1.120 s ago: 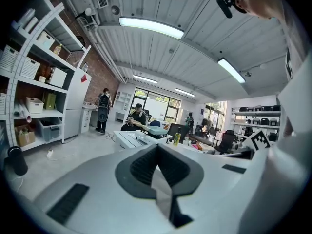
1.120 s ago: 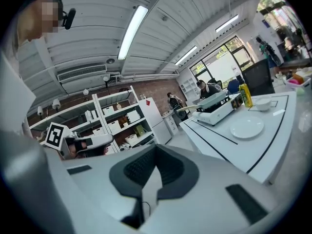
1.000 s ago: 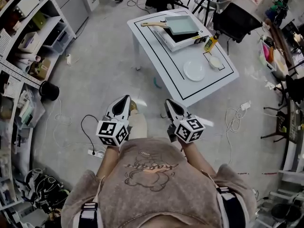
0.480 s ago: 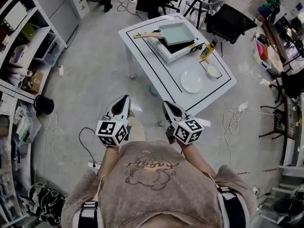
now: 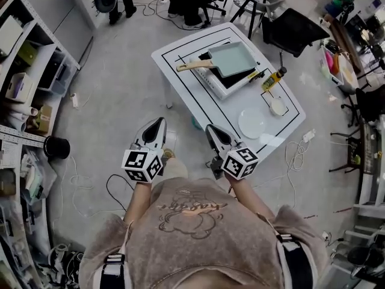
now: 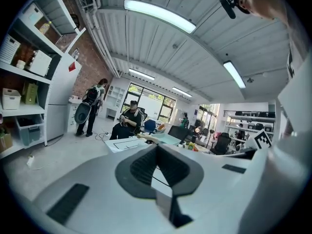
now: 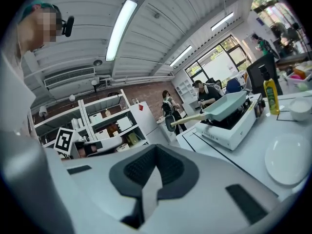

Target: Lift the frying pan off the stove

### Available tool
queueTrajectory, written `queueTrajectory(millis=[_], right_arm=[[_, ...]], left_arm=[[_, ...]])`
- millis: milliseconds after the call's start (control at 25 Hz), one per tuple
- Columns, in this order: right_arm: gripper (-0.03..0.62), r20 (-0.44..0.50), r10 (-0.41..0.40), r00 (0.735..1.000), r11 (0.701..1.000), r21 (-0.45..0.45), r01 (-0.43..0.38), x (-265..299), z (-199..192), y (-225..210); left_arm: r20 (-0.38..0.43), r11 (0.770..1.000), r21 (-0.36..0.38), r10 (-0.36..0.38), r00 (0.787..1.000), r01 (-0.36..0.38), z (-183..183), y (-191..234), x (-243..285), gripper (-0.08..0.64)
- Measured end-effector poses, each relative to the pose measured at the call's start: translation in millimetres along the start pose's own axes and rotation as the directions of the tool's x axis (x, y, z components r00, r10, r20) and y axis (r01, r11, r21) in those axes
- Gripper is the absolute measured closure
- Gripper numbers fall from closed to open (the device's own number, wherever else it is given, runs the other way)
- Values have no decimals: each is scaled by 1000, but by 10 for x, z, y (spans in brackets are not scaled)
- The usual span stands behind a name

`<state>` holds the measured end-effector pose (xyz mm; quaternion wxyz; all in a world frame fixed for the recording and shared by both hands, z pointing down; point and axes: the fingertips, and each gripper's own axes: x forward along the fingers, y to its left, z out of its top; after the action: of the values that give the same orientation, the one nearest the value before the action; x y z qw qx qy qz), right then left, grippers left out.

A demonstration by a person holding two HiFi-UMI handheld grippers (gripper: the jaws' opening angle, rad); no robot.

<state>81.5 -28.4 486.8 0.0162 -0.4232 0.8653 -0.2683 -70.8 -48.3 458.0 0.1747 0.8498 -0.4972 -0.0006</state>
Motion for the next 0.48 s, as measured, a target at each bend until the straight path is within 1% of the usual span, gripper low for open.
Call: queueTrajectory(millis=[200, 360, 480], right_arm=[[594, 4, -40, 999, 999, -3, 40, 422, 252, -63], [595, 21, -87, 996, 996, 8, 87, 689, 392, -197], [594, 33, -107, 994, 994, -7, 107, 886, 483, -250]], left_arm=[[7, 999, -7, -48, 999, 48, 286, 384, 409, 555], [-1, 994, 2, -111, 994, 111, 404, 536, 720, 555], [-12, 990, 8, -139, 990, 139, 453, 667, 887, 555]])
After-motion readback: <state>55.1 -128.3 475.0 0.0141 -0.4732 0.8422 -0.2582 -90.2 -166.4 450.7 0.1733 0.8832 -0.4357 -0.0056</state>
